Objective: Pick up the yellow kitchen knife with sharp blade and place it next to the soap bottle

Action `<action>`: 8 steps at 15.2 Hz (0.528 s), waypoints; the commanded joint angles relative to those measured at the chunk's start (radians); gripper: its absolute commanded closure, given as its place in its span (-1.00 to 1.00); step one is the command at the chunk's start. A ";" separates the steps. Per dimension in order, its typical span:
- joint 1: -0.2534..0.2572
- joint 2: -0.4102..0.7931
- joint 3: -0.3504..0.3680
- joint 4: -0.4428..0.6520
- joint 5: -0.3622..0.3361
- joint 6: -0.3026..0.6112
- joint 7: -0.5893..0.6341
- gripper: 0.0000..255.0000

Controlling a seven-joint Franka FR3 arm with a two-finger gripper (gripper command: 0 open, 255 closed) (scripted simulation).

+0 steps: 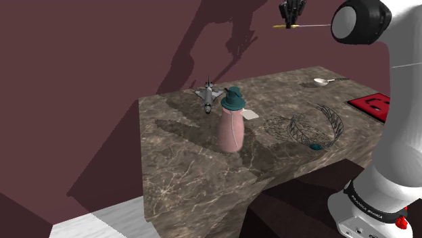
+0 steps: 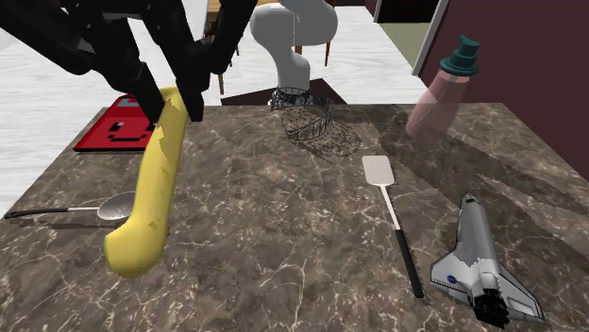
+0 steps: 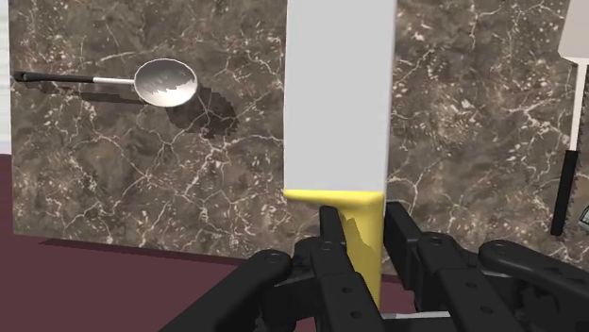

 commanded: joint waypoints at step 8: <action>0.180 -0.324 0.039 -0.482 -0.052 0.145 0.181 1.00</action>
